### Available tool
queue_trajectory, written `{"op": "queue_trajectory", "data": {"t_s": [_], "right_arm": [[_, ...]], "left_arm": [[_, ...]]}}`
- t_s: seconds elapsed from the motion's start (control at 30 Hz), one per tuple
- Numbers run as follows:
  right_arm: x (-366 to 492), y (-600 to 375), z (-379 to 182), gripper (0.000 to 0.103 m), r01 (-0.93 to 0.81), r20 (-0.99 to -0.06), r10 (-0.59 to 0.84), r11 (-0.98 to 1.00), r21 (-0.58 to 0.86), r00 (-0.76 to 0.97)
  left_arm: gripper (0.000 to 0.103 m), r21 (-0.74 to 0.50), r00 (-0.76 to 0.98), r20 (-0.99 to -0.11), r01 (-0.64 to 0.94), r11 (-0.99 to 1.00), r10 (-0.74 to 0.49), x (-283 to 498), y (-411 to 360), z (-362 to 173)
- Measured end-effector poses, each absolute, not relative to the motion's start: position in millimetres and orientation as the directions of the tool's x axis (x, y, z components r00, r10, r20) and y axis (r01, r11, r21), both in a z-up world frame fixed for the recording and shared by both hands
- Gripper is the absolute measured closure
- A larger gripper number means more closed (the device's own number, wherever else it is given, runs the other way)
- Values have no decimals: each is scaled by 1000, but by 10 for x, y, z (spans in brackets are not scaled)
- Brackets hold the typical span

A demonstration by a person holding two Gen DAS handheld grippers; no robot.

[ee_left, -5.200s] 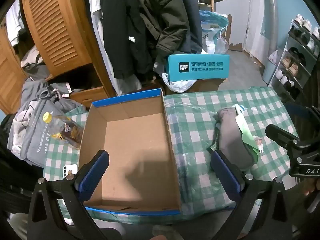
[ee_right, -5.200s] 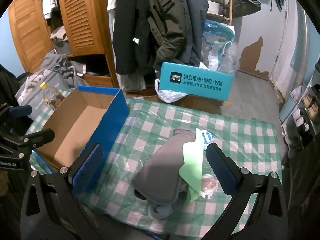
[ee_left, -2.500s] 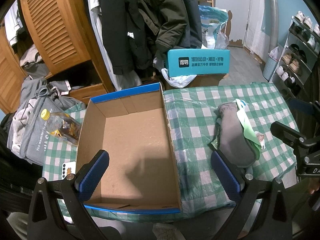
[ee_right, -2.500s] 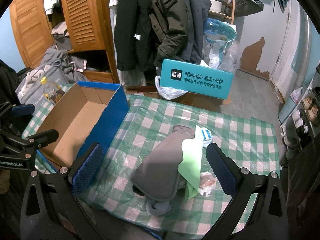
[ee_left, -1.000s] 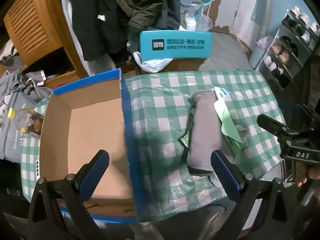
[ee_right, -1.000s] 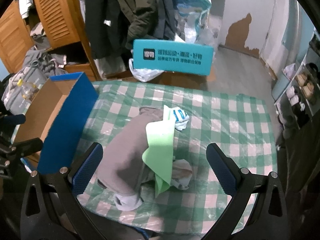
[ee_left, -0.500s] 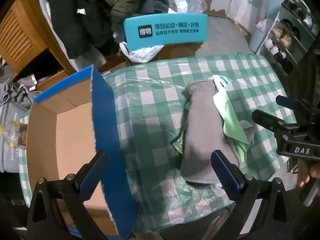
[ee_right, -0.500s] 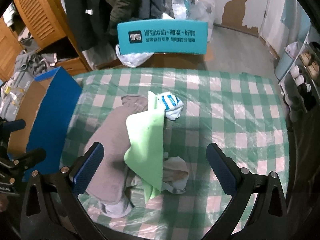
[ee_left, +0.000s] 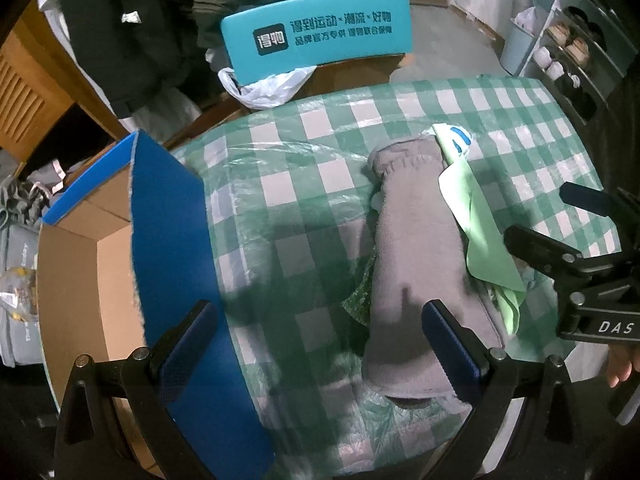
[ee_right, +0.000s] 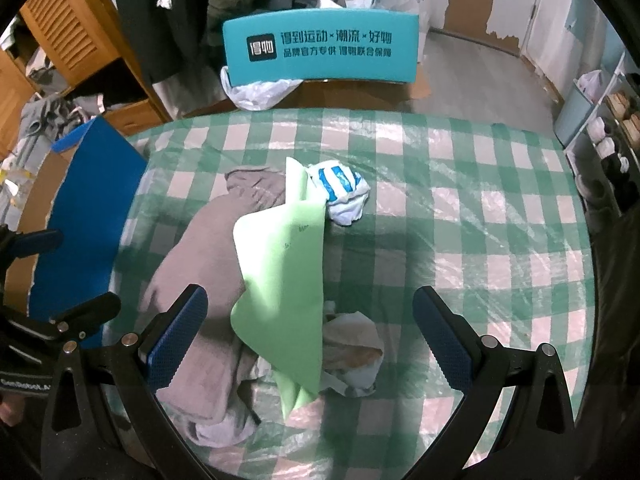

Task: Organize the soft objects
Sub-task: 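Move both tools toward the grey fleece item and light green cloth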

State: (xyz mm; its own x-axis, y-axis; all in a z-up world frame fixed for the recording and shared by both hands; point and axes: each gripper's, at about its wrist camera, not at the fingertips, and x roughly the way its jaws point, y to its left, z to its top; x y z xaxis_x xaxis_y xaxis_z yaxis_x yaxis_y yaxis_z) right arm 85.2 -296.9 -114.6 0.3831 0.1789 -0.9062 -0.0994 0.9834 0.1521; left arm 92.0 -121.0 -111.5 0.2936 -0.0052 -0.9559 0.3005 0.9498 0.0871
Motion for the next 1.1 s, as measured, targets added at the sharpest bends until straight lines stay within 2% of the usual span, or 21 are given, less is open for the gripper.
{"op": "queue_trajectory", "data": {"t_s": [0.6,0.8,1.1], "right_arm": [[1063,-2886,-1586,3,-112,-938,175,983,148,300],[1087,-2870,-1667,15,-122,-942,185,980,156,281],[1071,-2870,-1612,49,-150,-934,236,968,201,269]], "left_arm": [[1,65,214,-977,344,937,-11,1077,-1373,-1469],[1,60,203,-979,353,934,-14,1103,-1414,-1525],[1,50,198,-980,351,935,-22,1128,-1411,-1544]]}}
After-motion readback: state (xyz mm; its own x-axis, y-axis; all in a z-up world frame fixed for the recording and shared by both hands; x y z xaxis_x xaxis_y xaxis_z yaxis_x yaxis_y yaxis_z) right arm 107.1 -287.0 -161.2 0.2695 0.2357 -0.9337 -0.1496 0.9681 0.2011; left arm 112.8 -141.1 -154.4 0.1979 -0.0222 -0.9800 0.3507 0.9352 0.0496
